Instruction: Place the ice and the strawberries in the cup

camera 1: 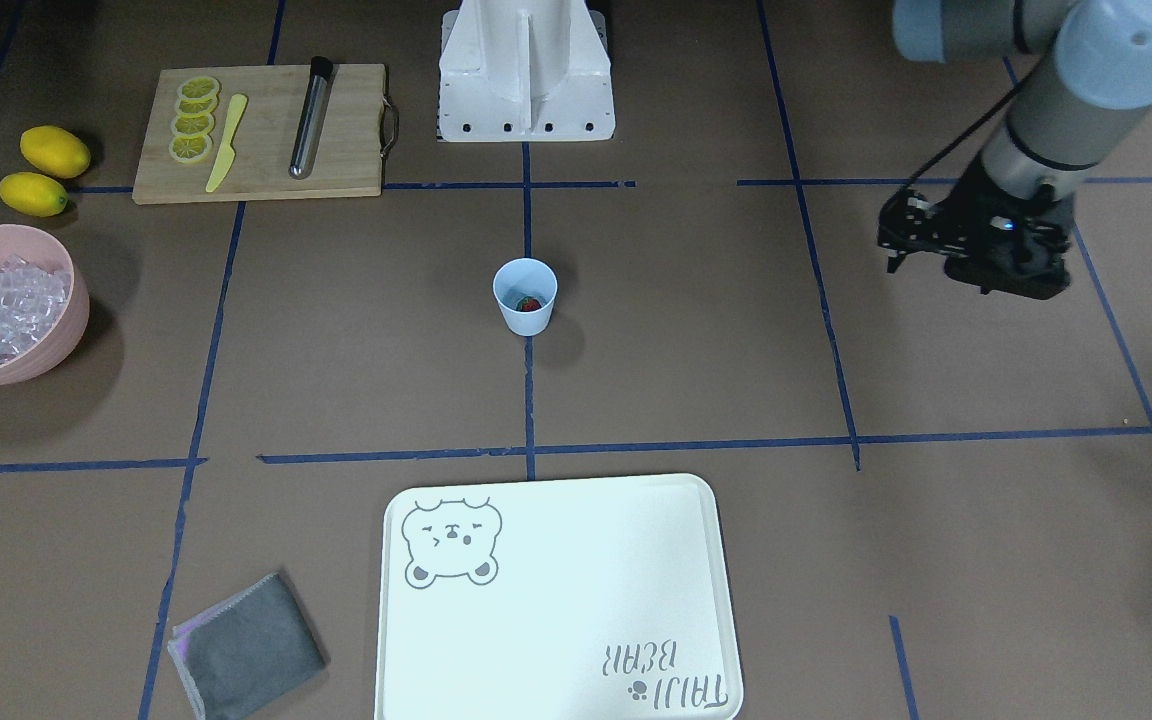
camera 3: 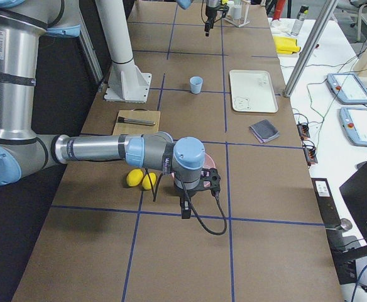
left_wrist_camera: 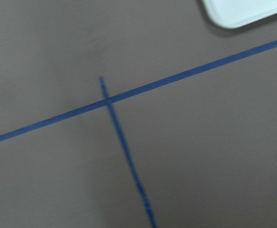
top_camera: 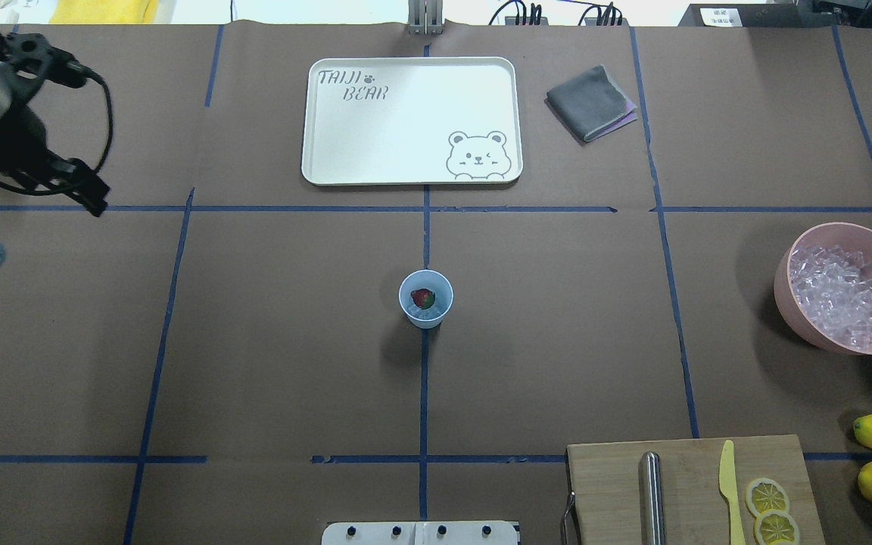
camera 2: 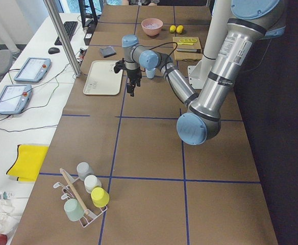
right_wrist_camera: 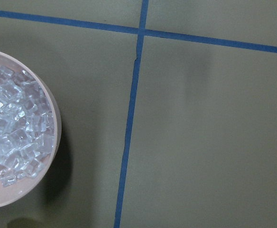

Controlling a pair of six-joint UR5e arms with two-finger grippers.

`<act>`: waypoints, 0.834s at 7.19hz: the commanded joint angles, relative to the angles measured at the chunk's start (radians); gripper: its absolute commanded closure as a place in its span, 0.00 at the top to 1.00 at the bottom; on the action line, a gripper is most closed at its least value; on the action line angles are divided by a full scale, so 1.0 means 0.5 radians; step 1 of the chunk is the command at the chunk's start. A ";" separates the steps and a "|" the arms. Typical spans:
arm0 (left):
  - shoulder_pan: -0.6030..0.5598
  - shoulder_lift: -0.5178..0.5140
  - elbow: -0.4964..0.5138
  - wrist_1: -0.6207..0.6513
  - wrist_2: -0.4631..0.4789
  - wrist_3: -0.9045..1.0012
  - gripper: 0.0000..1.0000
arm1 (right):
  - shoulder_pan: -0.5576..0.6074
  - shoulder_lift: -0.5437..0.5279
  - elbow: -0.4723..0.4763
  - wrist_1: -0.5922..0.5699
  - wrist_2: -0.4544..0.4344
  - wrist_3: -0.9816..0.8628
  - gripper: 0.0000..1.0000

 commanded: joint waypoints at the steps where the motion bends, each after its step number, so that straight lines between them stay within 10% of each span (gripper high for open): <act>1: -0.389 0.216 0.126 -0.001 -0.195 0.462 1.00 | 0.000 0.003 -0.003 0.000 -0.003 0.000 1.00; 6: -0.881 0.470 0.462 -0.065 -0.272 0.787 1.00 | 0.000 0.003 0.006 0.000 0.000 0.000 1.00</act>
